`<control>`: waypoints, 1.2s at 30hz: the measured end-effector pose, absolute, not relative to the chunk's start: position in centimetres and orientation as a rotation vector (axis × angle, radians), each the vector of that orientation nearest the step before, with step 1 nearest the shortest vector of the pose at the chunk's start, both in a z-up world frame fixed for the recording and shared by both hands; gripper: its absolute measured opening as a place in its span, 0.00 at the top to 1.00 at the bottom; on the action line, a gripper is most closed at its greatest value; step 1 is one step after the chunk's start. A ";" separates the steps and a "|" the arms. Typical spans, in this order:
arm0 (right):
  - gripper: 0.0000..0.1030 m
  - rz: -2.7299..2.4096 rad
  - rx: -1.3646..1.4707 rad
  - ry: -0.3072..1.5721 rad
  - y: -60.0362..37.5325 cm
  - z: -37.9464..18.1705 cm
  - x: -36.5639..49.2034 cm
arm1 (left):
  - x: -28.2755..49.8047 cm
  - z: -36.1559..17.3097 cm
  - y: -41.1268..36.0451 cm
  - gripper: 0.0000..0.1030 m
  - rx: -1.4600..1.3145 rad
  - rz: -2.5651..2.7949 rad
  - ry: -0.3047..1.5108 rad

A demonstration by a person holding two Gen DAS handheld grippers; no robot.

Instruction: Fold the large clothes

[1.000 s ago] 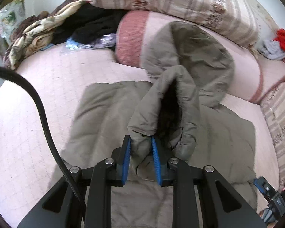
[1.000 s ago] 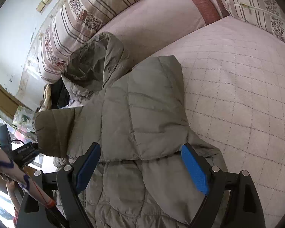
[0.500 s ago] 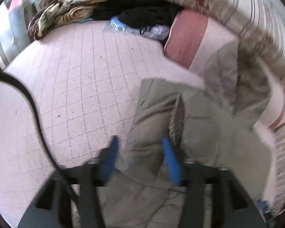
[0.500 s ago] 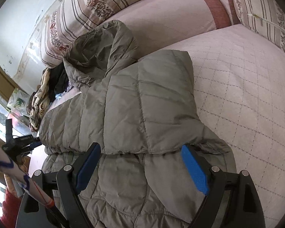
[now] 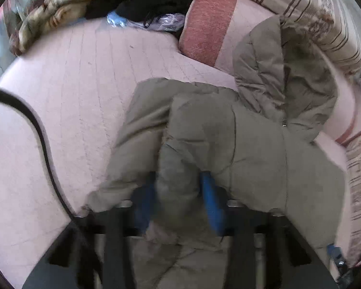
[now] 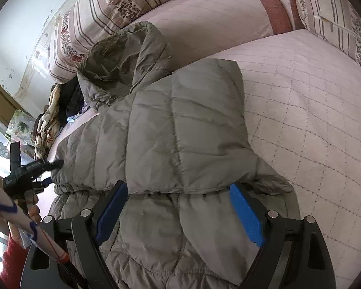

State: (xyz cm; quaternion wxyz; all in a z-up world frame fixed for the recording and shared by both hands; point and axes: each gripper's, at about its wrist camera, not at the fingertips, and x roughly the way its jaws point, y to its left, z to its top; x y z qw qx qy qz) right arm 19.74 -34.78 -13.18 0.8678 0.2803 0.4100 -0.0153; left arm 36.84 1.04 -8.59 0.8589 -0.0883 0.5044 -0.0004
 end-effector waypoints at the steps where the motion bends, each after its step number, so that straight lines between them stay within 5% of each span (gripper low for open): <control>1: 0.12 -0.036 0.592 0.858 -34.9 -13.2 19.7 | 36.7 -8.1 1.1 0.79 -0.179 0.013 1.049; 11: 0.12 -0.037 0.580 0.854 -34.8 -13.0 19.6 | 37.8 -9.0 2.9 0.90 -0.077 0.169 1.050; 17: 0.12 -0.042 0.548 0.867 -34.3 -13.0 19.9 | 37.6 -10.0 5.2 0.88 -0.047 0.256 1.060; 20: 0.12 -0.048 0.533 0.873 -34.0 -13.0 20.2 | 36.1 -8.4 5.7 0.80 -0.050 0.259 1.041; 22: 0.12 -0.049 0.531 0.875 -33.9 -13.0 20.2 | 34.7 -6.6 5.5 0.66 -0.050 0.242 0.985; 24: 0.12 -0.052 0.526 0.877 -33.8 -13.0 20.3 | 33.4 -5.4 4.8 0.42 -0.040 0.213 0.931; 26: 0.12 -0.055 0.519 0.881 -33.6 -13.1 20.3 | 32.7 -4.7 3.6 0.35 -0.018 0.175 0.905; 36: 0.12 -0.091 0.399 0.903 -32.3 -13.0 20.4 | 34.4 -9.6 0.6 0.31 0.036 0.168 1.013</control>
